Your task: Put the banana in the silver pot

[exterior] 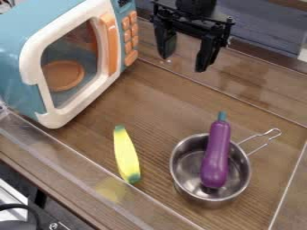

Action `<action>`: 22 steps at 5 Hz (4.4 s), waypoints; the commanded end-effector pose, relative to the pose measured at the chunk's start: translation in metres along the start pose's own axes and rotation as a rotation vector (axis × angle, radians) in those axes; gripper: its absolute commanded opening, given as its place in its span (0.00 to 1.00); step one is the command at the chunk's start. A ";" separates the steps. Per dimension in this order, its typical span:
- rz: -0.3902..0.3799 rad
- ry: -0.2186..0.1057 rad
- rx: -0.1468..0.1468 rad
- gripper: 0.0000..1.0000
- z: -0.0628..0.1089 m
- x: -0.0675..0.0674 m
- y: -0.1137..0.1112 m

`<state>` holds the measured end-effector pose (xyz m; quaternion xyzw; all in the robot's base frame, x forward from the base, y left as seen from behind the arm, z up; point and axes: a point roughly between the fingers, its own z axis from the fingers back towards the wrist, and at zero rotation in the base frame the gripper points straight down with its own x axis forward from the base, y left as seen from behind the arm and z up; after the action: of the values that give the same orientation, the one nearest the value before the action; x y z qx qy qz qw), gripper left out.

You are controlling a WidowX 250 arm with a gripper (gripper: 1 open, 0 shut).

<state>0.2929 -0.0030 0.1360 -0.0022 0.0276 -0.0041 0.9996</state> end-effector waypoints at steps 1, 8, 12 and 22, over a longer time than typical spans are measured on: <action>0.188 0.079 -0.026 1.00 -0.037 -0.032 0.012; 0.795 -0.023 -0.100 1.00 -0.106 -0.086 0.045; 0.734 -0.029 -0.064 1.00 -0.118 -0.084 0.028; 0.770 0.008 -0.097 0.00 -0.052 -0.097 0.035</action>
<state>0.1874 0.0320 0.0786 -0.0348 0.0537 0.3749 0.9249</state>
